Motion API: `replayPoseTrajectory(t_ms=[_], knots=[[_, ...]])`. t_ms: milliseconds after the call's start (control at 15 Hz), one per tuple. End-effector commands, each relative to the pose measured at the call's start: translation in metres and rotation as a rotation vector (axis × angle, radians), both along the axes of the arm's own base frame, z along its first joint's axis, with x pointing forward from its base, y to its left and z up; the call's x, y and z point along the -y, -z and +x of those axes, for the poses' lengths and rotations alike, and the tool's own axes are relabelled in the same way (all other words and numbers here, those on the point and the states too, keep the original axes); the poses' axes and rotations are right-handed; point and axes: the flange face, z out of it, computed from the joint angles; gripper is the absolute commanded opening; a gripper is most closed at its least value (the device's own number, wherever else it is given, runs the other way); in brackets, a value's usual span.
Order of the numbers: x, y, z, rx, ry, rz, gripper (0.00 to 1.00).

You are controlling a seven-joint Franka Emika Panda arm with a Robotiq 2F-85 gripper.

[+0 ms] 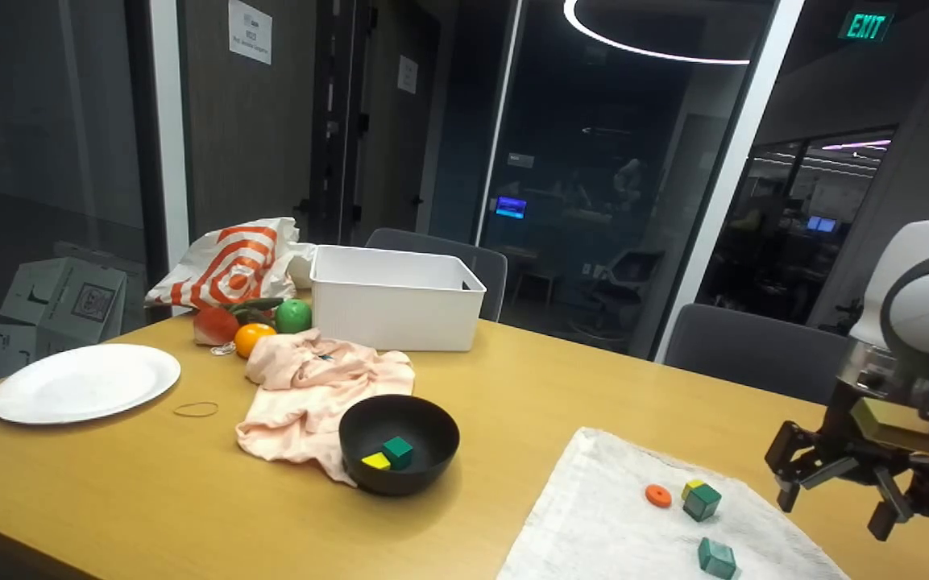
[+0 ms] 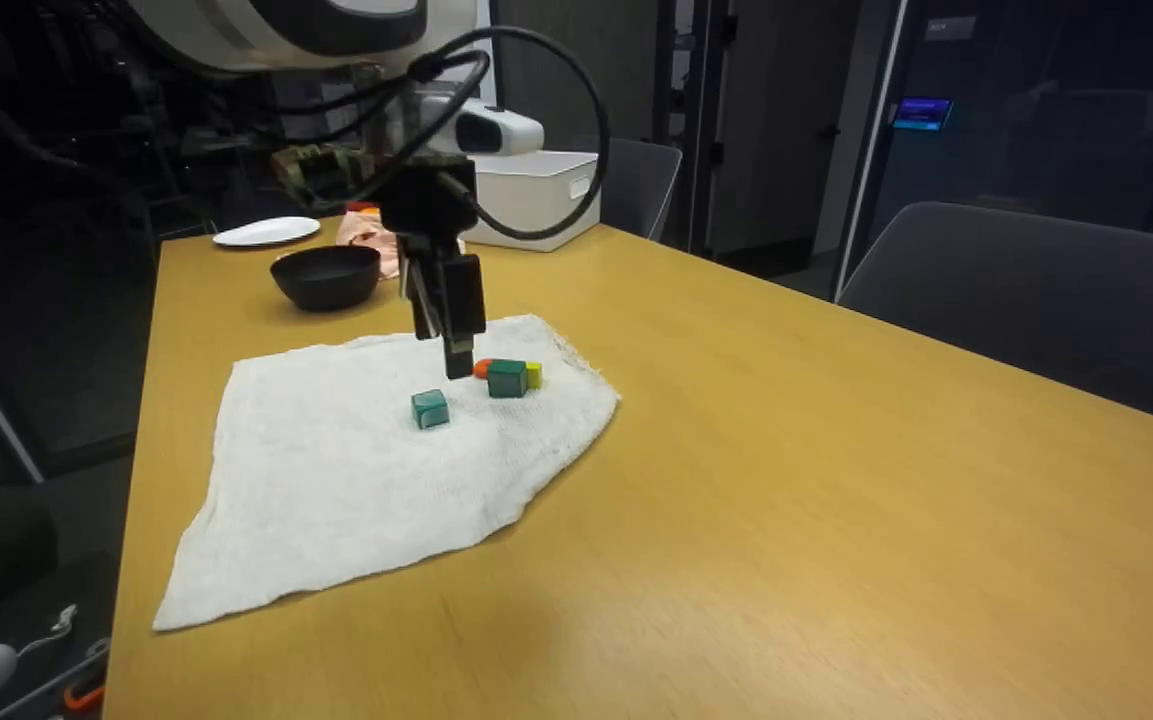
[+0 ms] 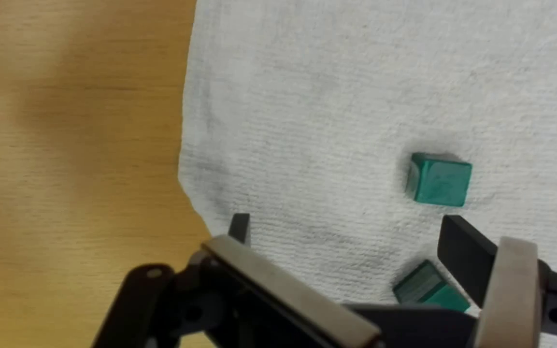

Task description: Fold the towel

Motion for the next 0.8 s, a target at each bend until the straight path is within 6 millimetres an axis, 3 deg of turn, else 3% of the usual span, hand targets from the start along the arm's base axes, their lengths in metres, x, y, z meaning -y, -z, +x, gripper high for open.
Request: replayPoseTrajectory(t_ms=[0, 400, 733], knots=[[0.018, 0.023, 0.012, 0.052, 0.083, -0.048, 1.0], [0.04, 0.066, 0.031, 0.124, 0.163, -0.117, 1.0], [0.049, 0.098, 0.035, 0.127, 0.202, -0.143, 1.0]])
